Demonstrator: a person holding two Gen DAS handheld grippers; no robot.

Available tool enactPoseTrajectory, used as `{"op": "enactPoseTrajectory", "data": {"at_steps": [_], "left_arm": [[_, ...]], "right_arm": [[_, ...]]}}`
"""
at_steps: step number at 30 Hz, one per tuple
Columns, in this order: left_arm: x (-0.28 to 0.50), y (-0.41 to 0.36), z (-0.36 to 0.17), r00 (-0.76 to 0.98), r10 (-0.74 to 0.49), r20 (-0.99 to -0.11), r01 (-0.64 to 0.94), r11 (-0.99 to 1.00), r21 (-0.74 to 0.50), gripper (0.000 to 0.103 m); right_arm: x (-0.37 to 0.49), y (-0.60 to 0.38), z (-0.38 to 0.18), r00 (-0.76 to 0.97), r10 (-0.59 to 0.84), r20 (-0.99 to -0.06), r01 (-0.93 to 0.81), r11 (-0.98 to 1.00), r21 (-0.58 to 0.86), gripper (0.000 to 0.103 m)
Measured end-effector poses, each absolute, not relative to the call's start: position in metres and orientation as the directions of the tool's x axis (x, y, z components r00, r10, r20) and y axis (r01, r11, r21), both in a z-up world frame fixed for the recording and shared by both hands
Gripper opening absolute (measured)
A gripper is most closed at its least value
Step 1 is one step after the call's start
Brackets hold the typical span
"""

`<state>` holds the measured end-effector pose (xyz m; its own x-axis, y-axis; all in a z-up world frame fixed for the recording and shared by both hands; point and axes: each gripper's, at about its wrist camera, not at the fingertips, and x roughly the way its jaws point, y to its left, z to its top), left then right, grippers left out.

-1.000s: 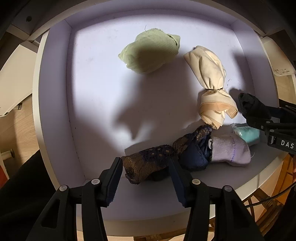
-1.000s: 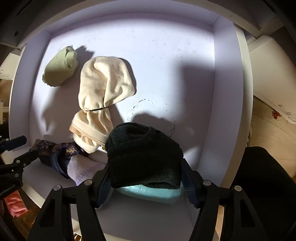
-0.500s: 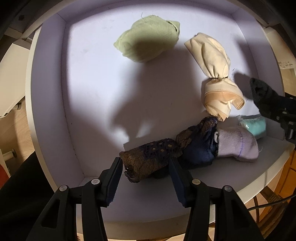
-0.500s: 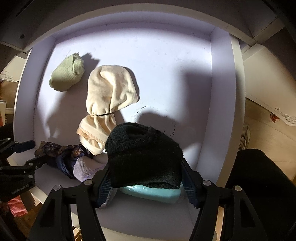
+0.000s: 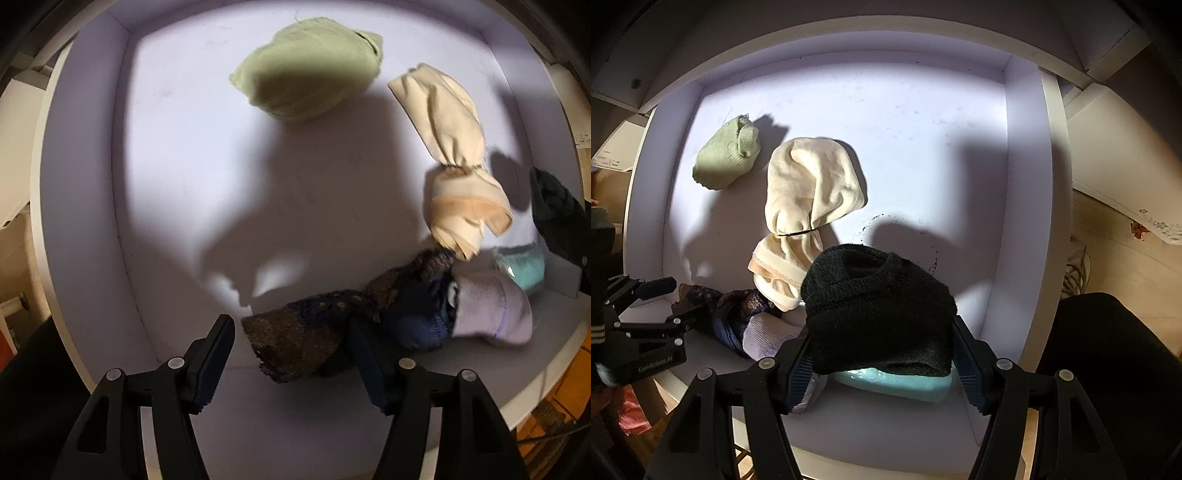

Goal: Organize soft objects
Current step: 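Grasp the navy lace garment in the drawer with the left gripper and lift it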

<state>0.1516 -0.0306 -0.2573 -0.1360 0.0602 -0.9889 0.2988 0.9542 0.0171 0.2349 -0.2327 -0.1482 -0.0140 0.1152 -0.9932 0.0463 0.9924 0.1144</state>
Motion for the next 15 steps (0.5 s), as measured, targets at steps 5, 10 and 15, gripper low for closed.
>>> {"op": "enactPoseTrajectory", "data": {"at_steps": [5, 10, 15], "left_arm": [[0.167, -0.007, -0.242, -0.038, 0.052, -0.998, 0.182, 0.982, 0.044, 0.065], [0.162, -0.010, -0.239, -0.164, -0.156, -0.974, 0.178, 0.966, -0.185, 0.065], [0.147, -0.030, -0.270, -0.257, 0.001, -0.966, 0.345, 0.934, -0.091, 0.065]], "right_arm": [[0.235, -0.237, -0.148, -0.012, 0.128, -0.992, 0.059, 0.990, 0.127, 0.068], [0.237, -0.240, -0.145, -0.009, 0.143, -0.990, 0.068, 0.987, 0.143, 0.068], [0.238, -0.245, -0.139, -0.010, 0.152, -0.988, 0.070, 0.986, 0.151, 0.068]]}}
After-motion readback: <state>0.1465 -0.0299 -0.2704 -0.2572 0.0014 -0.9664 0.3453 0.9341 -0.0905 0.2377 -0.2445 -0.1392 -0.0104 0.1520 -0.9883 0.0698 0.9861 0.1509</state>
